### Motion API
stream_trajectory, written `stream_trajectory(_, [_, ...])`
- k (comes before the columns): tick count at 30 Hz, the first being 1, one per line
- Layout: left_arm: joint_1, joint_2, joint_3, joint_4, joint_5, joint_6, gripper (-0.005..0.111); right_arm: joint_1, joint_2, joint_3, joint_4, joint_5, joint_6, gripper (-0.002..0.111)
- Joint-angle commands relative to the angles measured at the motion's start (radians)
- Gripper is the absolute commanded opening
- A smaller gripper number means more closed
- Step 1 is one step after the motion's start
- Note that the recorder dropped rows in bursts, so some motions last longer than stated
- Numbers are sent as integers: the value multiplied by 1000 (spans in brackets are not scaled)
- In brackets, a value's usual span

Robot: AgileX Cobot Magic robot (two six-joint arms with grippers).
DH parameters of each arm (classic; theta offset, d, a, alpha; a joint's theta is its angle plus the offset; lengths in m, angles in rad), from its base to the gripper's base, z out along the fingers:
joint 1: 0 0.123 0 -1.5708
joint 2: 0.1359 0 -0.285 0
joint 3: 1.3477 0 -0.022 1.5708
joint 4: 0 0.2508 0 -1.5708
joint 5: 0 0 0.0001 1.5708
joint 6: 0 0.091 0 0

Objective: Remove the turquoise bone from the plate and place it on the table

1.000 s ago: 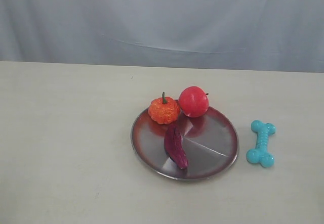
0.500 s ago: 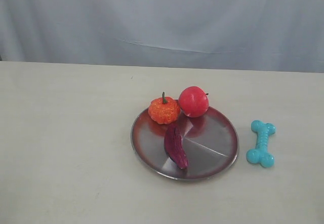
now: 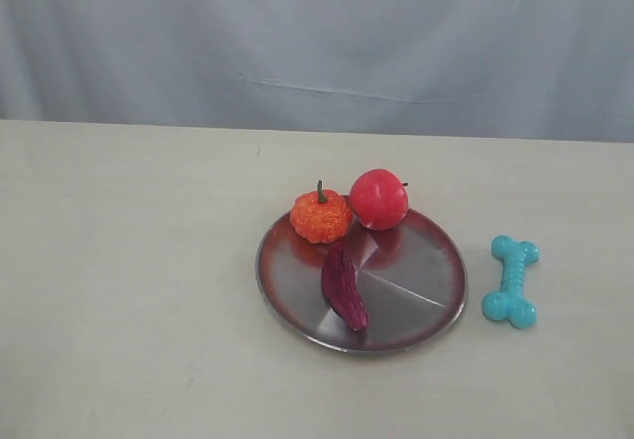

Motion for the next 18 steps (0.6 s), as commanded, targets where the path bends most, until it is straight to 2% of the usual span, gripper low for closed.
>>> stream_trajectory(1, [-8, -1, 3, -1, -5, -4, 0, 1, -4, 3, -9, -1, -10, 0])
stream_trajectory(18, [-8, -1, 3, -1, -5, -4, 0, 1, -4, 3, 0, -1, -8, 0])
